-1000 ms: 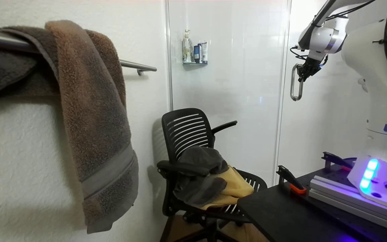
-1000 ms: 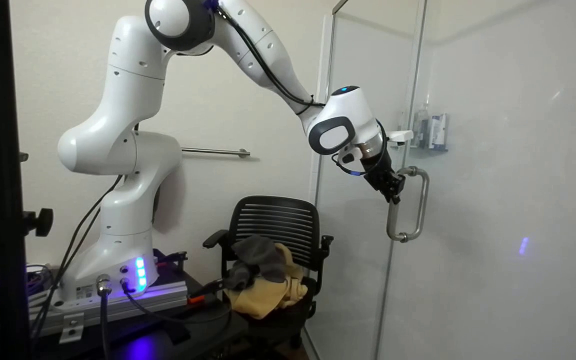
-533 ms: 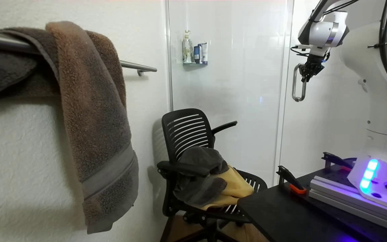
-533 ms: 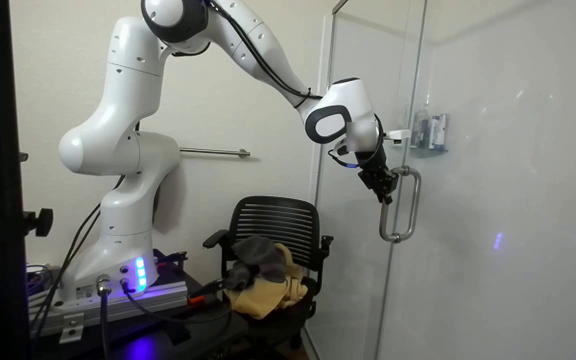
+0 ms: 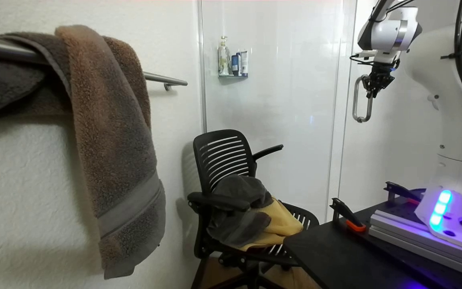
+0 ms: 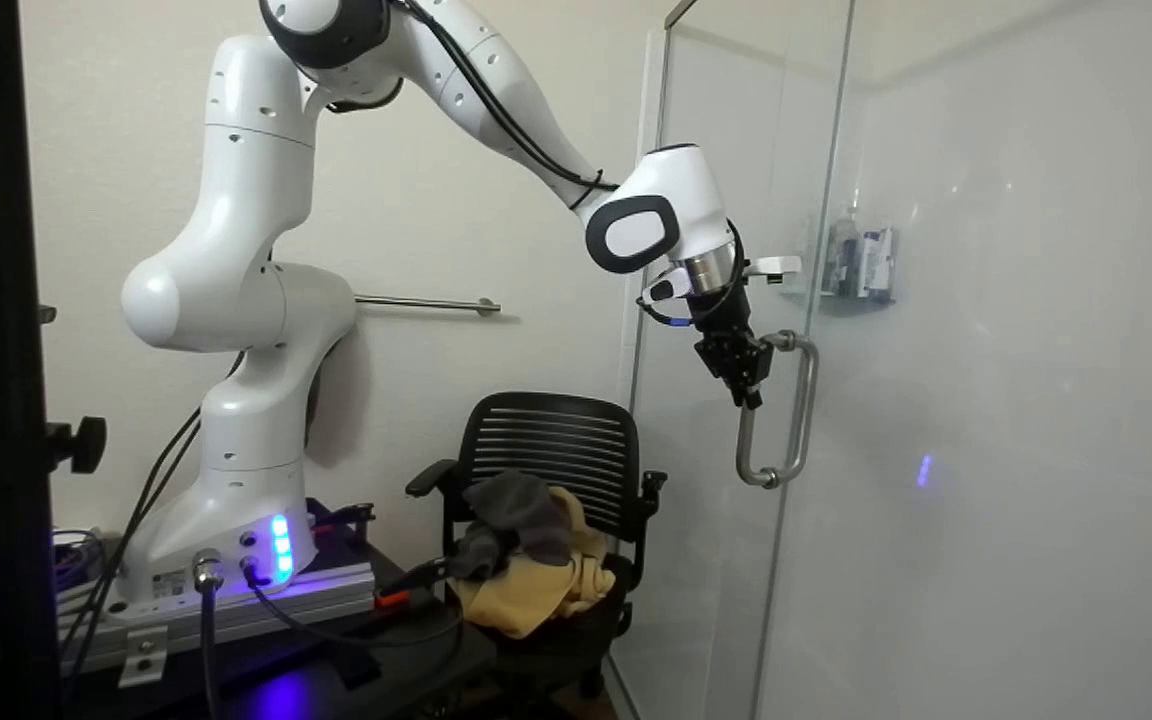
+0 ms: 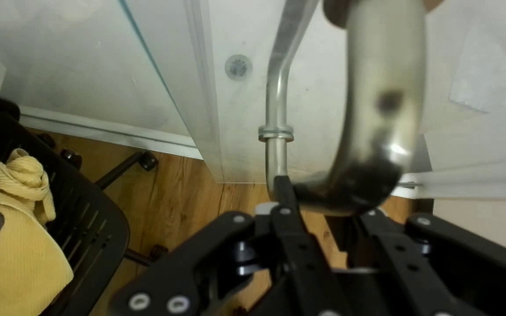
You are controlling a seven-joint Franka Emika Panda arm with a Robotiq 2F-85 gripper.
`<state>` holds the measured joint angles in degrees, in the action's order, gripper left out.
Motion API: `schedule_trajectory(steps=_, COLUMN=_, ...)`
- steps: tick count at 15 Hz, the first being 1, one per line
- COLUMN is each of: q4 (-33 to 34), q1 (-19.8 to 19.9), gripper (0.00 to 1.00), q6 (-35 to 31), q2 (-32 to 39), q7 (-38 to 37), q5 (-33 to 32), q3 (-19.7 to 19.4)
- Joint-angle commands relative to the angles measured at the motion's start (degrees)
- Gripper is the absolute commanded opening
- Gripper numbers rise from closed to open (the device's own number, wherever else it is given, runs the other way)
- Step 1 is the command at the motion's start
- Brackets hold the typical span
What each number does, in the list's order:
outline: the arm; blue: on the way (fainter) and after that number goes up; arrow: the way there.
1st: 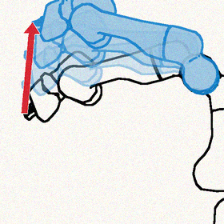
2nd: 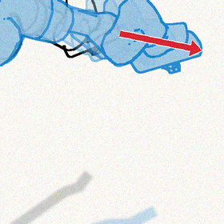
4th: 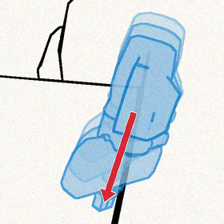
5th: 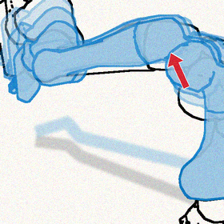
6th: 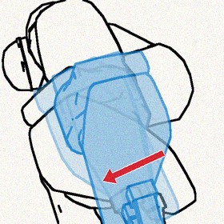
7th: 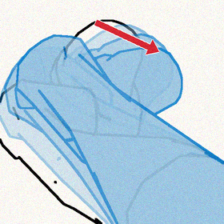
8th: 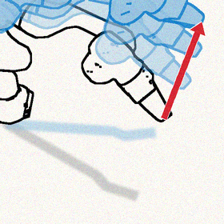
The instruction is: Unhang the yellow and gray towels and put them on the chair, and then open the bathing room door
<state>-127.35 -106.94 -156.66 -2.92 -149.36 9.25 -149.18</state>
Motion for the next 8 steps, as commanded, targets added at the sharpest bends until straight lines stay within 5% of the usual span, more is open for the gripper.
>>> schedule_trajectory(steps=1, q4=-7.80, q1=2.48, gripper=0.06, q6=2.89, q2=8.38, q7=-0.03, q5=-0.37, q3=0.00)
schedule_trajectory(steps=2, q4=-8.82, q1=12.01, gripper=0.06, q6=3.53, q2=9.67, q7=0.00, q5=-0.16, q3=9.41)
schedule_trajectory(steps=7, q4=-10.44, q1=30.78, gripper=0.06, q6=7.11, q2=16.64, q7=2.29, q5=7.77, q3=28.11)
schedule_trajectory(steps=8, q4=-11.23, q1=22.98, gripper=0.06, q6=7.54, q2=17.65, q7=1.65, q5=7.83, q3=20.13)
